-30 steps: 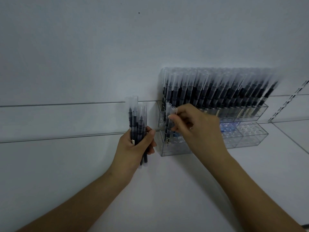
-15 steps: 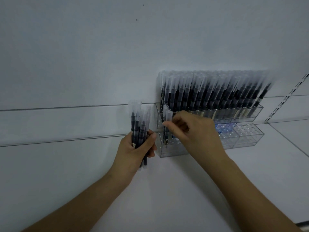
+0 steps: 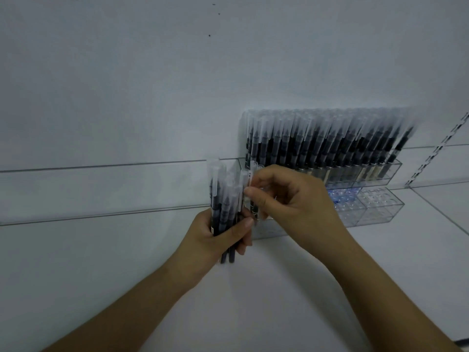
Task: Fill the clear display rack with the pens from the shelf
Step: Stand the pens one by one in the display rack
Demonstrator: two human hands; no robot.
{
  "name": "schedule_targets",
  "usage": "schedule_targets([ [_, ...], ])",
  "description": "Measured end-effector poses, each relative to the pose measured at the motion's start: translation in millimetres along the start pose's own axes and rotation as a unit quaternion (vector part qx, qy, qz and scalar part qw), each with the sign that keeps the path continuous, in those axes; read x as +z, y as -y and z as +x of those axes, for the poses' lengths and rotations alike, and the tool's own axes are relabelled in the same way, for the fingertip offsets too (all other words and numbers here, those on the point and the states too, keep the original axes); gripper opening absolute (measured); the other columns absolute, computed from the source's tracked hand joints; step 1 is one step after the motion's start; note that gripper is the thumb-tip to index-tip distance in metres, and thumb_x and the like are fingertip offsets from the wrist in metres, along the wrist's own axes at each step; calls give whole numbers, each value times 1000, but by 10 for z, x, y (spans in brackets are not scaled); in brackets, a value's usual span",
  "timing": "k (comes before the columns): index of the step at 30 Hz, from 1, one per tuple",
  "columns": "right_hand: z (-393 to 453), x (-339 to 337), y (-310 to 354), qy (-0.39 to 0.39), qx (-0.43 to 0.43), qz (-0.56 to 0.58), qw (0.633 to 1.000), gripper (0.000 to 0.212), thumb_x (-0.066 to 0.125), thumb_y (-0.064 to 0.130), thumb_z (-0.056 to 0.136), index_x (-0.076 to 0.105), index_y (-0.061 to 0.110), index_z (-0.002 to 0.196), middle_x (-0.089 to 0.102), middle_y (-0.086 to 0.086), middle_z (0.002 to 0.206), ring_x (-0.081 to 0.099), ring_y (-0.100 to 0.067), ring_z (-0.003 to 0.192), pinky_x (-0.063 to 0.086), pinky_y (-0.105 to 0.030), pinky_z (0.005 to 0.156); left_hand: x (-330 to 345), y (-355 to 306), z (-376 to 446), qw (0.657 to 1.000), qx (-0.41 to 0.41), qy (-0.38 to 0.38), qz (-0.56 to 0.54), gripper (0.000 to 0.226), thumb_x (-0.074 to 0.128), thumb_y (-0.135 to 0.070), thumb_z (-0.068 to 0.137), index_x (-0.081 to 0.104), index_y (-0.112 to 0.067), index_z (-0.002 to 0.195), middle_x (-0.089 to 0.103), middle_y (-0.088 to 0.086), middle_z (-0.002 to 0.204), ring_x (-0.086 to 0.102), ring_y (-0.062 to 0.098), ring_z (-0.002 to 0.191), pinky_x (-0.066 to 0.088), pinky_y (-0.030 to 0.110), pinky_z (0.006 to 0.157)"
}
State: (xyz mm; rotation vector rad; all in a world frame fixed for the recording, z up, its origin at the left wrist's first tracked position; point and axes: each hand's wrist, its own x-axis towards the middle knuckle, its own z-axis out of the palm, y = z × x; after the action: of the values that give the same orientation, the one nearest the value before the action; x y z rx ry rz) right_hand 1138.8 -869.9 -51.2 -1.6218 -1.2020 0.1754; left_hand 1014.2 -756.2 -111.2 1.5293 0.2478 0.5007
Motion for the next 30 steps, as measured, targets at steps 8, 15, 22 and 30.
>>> schedule_targets([
  [8, 72, -310, 155, -167, -13, 115, 979, 7, 63, 14, 92, 68, 12, 96, 68, 1, 74, 63, -3, 60, 51, -15, 57, 20, 13, 9, 999, -17, -39, 5, 19, 63, -26, 84, 65, -6, 84, 61, 6, 61, 55, 19, 54, 46, 32, 53],
  [15, 52, -356, 5, -178, -21, 24, 983, 3, 61, 14, 96, 63, 16, 96, 69, 1, 80, 69, -10, 69, 53, -18, 65, -11, 50, 65, 991, -28, -133, -1, 8, 64, -19, 88, 65, -11, 87, 56, 4, 57, 53, 17, 53, 44, 36, 58],
  [22, 11, -272, -53, -133, -30, -49, 989, 5, 61, 20, 97, 63, 16, 98, 70, 6, 84, 71, -10, 73, 57, -23, 70, -21, 81, 68, 991, -35, -130, 9, 16, 66, -25, 86, 64, -10, 90, 57, 2, 57, 54, 16, 54, 48, 28, 55],
  [30, 10, -107, -130, 15, -40, -232, 972, 15, 57, 34, 95, 61, 19, 93, 66, 11, 72, 65, -4, 66, 55, -30, 65, -26, 81, 82, 991, -35, -132, -2, 12, 67, -23, 86, 64, -12, 89, 57, 3, 58, 53, 17, 55, 47, 33, 57],
])
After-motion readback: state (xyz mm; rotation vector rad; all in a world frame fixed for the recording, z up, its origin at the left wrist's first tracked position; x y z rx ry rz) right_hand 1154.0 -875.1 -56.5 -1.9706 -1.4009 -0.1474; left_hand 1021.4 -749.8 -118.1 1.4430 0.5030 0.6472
